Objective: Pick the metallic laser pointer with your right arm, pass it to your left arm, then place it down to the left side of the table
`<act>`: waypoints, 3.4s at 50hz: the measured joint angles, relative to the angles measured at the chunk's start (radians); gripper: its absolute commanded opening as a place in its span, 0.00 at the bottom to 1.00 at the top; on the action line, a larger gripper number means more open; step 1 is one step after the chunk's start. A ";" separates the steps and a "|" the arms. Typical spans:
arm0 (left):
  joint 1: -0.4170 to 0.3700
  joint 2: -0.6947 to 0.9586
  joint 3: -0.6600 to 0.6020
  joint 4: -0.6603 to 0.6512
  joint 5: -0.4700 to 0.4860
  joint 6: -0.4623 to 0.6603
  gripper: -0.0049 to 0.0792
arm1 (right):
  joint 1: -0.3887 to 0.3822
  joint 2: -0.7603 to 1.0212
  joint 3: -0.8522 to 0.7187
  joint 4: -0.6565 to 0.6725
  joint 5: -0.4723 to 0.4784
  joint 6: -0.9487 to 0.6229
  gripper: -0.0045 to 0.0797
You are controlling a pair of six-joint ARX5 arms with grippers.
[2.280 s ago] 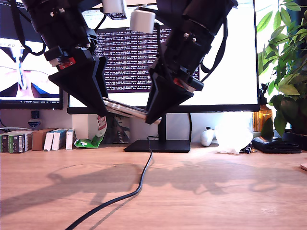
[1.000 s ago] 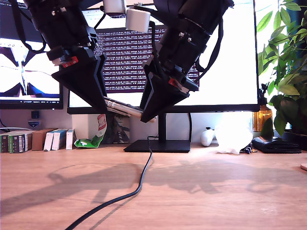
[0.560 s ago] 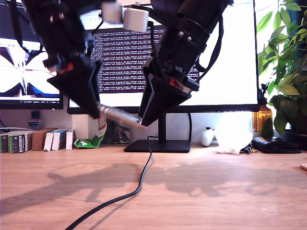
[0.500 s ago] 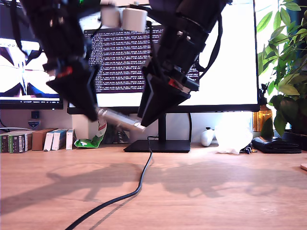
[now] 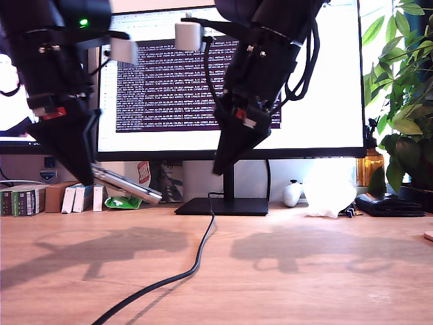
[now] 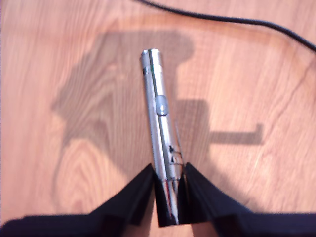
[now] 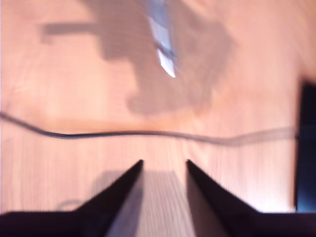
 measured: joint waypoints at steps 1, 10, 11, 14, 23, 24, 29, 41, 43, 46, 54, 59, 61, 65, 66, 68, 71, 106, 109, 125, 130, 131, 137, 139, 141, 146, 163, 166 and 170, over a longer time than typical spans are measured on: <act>0.010 0.000 0.000 0.000 0.014 -0.010 0.03 | -0.002 0.000 0.001 -0.001 0.000 0.014 0.07; 0.109 0.000 0.000 -0.007 0.091 -0.021 0.03 | -0.031 0.000 0.003 -0.016 -0.001 0.052 0.04; 0.117 0.000 0.000 -0.007 0.093 -0.021 0.03 | -0.035 0.000 0.003 -0.016 -0.001 0.052 0.04; 0.146 0.000 0.000 -0.007 0.104 -0.021 0.03 | -0.045 0.000 0.003 -0.016 -0.001 0.052 0.04; 0.212 0.000 0.000 -0.008 0.170 -0.022 0.03 | -0.060 0.000 0.003 -0.016 -0.001 0.052 0.04; 0.219 0.000 0.000 -0.008 0.172 -0.023 0.03 | -0.060 0.000 0.003 -0.016 -0.001 0.052 0.04; 0.249 0.002 0.000 -0.017 0.174 -0.042 0.03 | -0.059 0.000 0.003 -0.016 -0.001 0.052 0.04; 0.286 0.110 0.000 -0.045 0.172 -0.069 0.03 | -0.059 0.000 0.003 -0.017 -0.001 0.052 0.04; 0.285 0.126 0.000 -0.046 0.171 -0.069 0.03 | -0.059 0.000 0.003 -0.016 -0.001 0.052 0.04; 0.283 0.139 0.000 -0.048 0.169 -0.070 0.03 | -0.059 0.000 0.003 -0.016 -0.002 0.052 0.04; 0.283 0.159 0.000 -0.060 0.140 -0.071 0.03 | -0.059 0.000 0.003 -0.016 -0.008 0.052 0.04; 0.283 0.180 0.000 -0.058 0.136 -0.071 0.03 | -0.059 0.000 0.003 -0.016 -0.028 0.052 0.04; 0.283 0.185 0.000 -0.057 0.136 -0.071 0.03 | -0.059 0.000 0.003 -0.016 -0.031 0.053 0.04; 0.283 0.191 0.000 -0.050 0.127 -0.071 0.03 | -0.059 0.000 0.003 -0.014 -0.032 0.052 0.04; 0.283 0.191 0.000 -0.049 0.123 -0.071 0.04 | -0.059 0.000 0.003 -0.014 -0.032 0.053 0.04; 0.283 0.191 0.000 -0.044 0.112 -0.071 0.09 | -0.059 0.000 0.004 -0.014 -0.032 0.052 0.04; 0.283 0.191 0.000 -0.039 0.096 -0.072 0.23 | -0.059 0.000 0.004 -0.014 -0.032 0.053 0.04; 0.283 0.177 0.004 -0.098 0.054 -0.124 0.04 | -0.104 0.000 0.004 -0.043 -0.032 0.163 0.04; 0.283 0.150 0.004 -0.094 0.031 -0.125 0.04 | -0.129 0.000 0.004 -0.043 -0.031 0.213 0.04; 0.283 -0.062 0.026 -0.069 0.025 -0.288 0.04 | -0.289 0.000 0.004 -0.060 -0.026 0.550 0.04; 0.285 -0.079 0.030 -0.044 0.028 -0.341 0.04 | -0.306 0.000 0.005 -0.057 -0.027 0.621 0.04; 0.285 -0.079 0.030 -0.040 0.032 -0.341 0.04 | -0.308 0.000 0.005 -0.053 -0.027 0.644 0.04; 0.303 -0.080 0.030 -0.037 0.094 -0.431 0.04 | -0.331 -0.003 0.006 -0.043 -0.028 0.745 0.04; 0.313 -0.081 0.030 -0.035 0.119 -0.435 0.04 | -0.345 -0.006 0.006 -0.043 -0.027 0.755 0.04; 0.323 -0.082 0.030 -0.034 0.143 -0.437 0.04 | -0.362 -0.013 0.006 -0.041 -0.023 0.757 0.04; 0.346 -0.100 0.029 -0.019 0.199 -0.441 0.04 | -0.409 -0.060 0.006 -0.022 0.007 0.758 0.04; 0.445 -0.258 -0.134 0.156 0.285 -0.472 0.04 | -0.550 -0.400 -0.114 0.126 0.025 0.755 0.04; 0.461 -0.268 -0.165 0.175 0.295 -0.476 0.04 | -0.571 -0.431 -0.180 0.163 0.025 0.755 0.04; 0.478 -0.285 -0.201 0.203 0.314 -0.490 0.04 | -0.593 -0.460 -0.284 0.218 0.025 0.755 0.04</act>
